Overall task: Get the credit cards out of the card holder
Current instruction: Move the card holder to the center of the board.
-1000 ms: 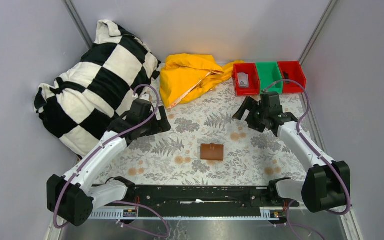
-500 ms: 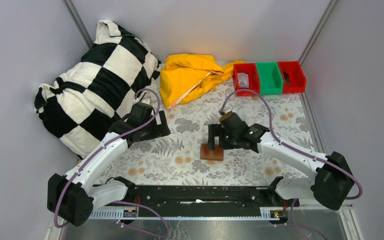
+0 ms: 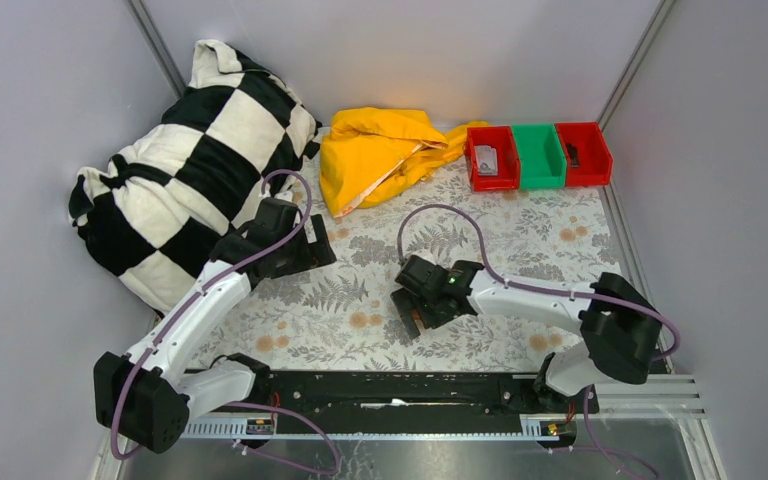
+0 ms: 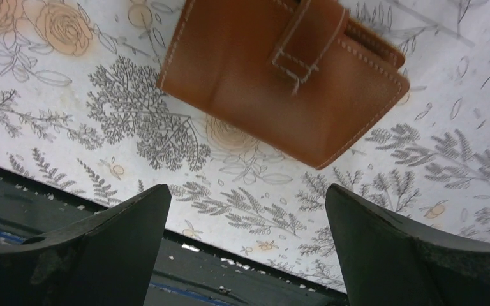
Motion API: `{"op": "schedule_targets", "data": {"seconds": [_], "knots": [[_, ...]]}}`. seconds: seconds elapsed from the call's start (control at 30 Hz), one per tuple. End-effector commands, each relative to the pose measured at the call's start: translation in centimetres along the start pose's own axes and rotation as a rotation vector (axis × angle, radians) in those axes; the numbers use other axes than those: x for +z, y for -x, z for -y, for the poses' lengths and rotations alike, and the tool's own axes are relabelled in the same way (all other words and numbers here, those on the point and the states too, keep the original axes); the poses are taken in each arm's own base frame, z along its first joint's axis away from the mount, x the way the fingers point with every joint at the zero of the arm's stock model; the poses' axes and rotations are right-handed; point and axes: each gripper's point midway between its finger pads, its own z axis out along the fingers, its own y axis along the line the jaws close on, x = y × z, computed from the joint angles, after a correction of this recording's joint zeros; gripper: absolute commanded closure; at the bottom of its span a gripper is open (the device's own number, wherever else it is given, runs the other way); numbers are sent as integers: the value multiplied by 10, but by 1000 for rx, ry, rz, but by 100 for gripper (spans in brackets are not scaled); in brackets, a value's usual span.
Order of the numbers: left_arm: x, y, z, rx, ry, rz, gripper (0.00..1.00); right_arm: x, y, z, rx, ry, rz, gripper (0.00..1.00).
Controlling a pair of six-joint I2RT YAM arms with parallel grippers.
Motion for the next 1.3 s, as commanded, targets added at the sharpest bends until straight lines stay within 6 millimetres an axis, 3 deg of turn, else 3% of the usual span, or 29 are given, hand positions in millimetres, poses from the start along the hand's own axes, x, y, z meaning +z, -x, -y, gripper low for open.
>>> {"op": "schedule_targets", "data": {"seconds": [0.0,0.2,0.47,0.6,0.9,1.07,1.17,1.27], "knots": [[-6,7,8,20,-52,28,1,-5,23,6,-140,-102,33,0],[-7,3,9,11,-69,28,1,14,51,22,-301,-177,5,0],[-3,3,12,15,-80,19,1,40,80,60,-184,-190,36,0],[1,5,13,18,-77,16,1,40,93,73,-27,-120,43,0],[3,8,18,22,-91,13,1,19,116,71,137,73,84,0],[1,6,17,31,-101,15,1,6,137,99,251,104,166,0],[2,3,17,33,-106,14,1,10,145,110,263,77,172,0],[2,2,19,36,-117,1,1,21,146,109,275,110,152,0]]}}
